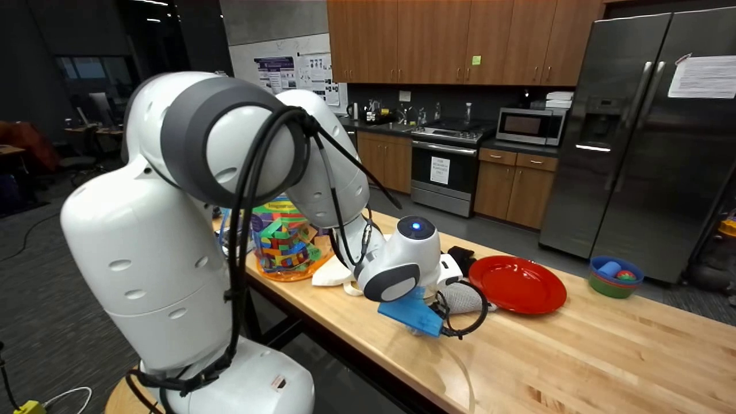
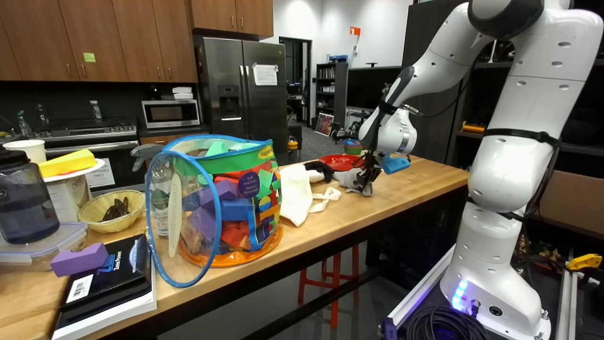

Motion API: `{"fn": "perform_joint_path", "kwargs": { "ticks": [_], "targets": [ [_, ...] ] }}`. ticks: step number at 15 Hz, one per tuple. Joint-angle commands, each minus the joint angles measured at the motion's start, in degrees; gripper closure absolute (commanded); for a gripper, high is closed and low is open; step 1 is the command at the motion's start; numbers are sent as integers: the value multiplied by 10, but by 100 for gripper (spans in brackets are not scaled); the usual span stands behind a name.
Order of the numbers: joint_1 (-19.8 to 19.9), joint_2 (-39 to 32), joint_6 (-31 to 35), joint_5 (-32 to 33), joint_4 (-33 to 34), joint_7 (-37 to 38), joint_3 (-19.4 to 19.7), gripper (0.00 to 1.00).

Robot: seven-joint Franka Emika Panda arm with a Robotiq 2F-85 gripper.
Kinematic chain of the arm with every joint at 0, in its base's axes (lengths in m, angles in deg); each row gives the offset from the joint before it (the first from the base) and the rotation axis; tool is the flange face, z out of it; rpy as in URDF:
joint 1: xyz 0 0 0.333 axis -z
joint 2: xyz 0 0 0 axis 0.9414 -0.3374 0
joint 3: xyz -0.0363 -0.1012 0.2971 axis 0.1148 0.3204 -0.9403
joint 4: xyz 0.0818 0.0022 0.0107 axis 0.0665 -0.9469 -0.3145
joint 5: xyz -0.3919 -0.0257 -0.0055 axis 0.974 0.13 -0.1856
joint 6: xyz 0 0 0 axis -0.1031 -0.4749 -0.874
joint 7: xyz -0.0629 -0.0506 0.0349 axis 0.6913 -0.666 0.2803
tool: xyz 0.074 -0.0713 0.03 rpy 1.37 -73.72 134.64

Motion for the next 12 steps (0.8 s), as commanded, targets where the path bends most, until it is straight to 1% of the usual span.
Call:
{"fn": "perform_joint_path", "kwargs": {
  "ticks": [1,3,5,6,7,8,9,12],
  "targets": [
    [42,-62,72,65,6,82,-8,96],
    [66,-91,112,105,11,132,-5,96],
    [81,-120,149,132,18,165,6,96],
    [127,-135,169,155,23,188,-21,96],
    [139,-147,184,163,27,196,-17,96],
    [98,-161,201,135,32,176,33,96],
    [90,-171,215,116,36,166,49,96],
    [39,-192,243,35,38,135,105,96]
  ]
}}
